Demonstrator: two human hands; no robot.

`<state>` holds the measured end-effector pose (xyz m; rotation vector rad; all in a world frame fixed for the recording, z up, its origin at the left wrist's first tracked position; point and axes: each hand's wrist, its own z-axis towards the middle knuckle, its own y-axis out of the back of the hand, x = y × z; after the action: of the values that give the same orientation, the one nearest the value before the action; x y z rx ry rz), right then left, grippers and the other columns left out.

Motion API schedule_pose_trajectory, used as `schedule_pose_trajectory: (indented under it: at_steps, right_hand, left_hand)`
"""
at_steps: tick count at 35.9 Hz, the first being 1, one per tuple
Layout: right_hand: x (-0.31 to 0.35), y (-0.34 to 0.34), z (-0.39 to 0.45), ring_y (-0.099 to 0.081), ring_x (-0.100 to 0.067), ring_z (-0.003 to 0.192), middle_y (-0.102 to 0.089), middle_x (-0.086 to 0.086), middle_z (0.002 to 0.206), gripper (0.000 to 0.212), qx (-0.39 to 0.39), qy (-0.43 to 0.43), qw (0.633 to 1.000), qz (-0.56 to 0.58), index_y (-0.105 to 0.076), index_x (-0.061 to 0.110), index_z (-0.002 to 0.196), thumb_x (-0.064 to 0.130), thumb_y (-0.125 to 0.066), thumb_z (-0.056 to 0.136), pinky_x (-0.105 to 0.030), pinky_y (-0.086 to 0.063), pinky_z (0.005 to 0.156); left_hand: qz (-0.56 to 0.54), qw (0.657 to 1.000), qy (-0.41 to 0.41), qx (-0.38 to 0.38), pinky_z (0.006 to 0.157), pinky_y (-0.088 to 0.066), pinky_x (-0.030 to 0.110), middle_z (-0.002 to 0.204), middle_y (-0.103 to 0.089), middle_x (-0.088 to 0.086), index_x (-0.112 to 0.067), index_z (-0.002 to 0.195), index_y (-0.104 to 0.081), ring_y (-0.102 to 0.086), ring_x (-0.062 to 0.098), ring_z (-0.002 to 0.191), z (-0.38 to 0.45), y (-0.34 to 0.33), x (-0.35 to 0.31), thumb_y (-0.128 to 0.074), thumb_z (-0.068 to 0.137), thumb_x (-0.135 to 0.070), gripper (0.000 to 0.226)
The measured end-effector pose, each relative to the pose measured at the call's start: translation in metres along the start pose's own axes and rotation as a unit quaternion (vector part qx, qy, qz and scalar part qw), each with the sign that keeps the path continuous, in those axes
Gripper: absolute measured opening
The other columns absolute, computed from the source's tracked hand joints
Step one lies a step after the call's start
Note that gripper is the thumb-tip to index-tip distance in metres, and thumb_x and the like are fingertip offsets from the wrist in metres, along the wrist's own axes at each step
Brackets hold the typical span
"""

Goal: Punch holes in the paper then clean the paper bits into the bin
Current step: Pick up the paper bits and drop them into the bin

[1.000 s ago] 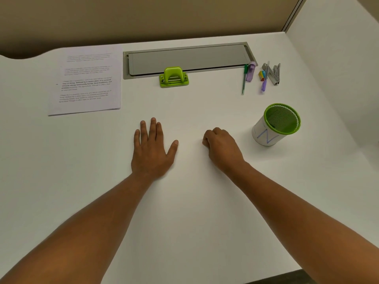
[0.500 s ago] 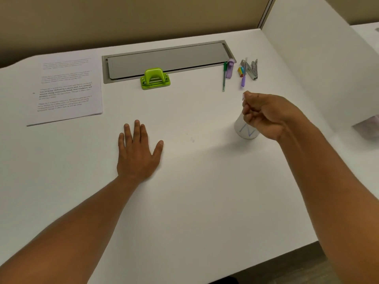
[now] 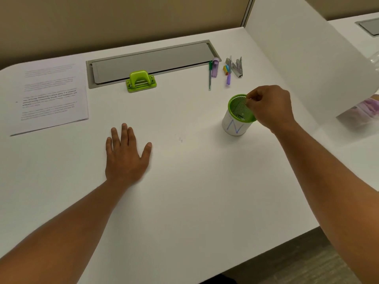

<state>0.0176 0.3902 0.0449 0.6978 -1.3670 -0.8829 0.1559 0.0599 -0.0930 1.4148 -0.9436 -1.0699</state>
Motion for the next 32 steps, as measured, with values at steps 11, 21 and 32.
schedule_pose_trajectory:
  at_steps: [11, 21, 32]
  right_hand:
    - [0.008, -0.007, -0.005, -0.062, -0.027, 0.09, -0.071, -0.007, 0.097, 0.025, -0.037, 0.057, 0.992, -0.103, -0.071, 0.017, 0.104, 0.019, -0.052, 0.088, -0.029, -0.043, 0.067]
    - [0.026, -0.028, -0.024, -0.061, -0.031, 0.086, -0.069, -0.009, 0.094, 0.021, -0.051, 0.192, 0.978, -0.06, -0.071, 0.014, 0.1, 0.02, -0.054, 0.09, -0.039, -0.048, 0.074]
    - [0.051, -0.13, -0.057, -0.056, -0.031, 0.1, -0.066, -0.007, 0.111, 0.028, 0.165, 0.321, 0.93, -0.077, -0.068, 0.016, 0.117, 0.012, -0.052, 0.094, -0.043, -0.05, 0.079]
  left_hand:
    - [0.003, 1.0, 0.005, 0.006, 0.124, -0.004, 0.047, 0.166, -0.003, 0.006, -0.009, 0.157, -0.011, 0.003, 0.03, 0.153, 0.001, 0.0, 0.0, -0.012, 0.096, -0.066, 0.083]
    - [-0.006, 1.0, 0.005, 0.003, 0.124, -0.004, 0.047, 0.167, -0.003, 0.006, -0.009, 0.157, -0.014, 0.004, 0.03, 0.153, 0.002, -0.002, 0.0, -0.013, 0.095, -0.066, 0.084]
    - [0.0, 1.0, 0.005, 0.002, 0.124, -0.004, 0.047, 0.167, -0.001, 0.005, -0.01, 0.157, -0.012, 0.004, 0.029, 0.153, 0.002, -0.002, 0.001, -0.011, 0.095, -0.066, 0.083]
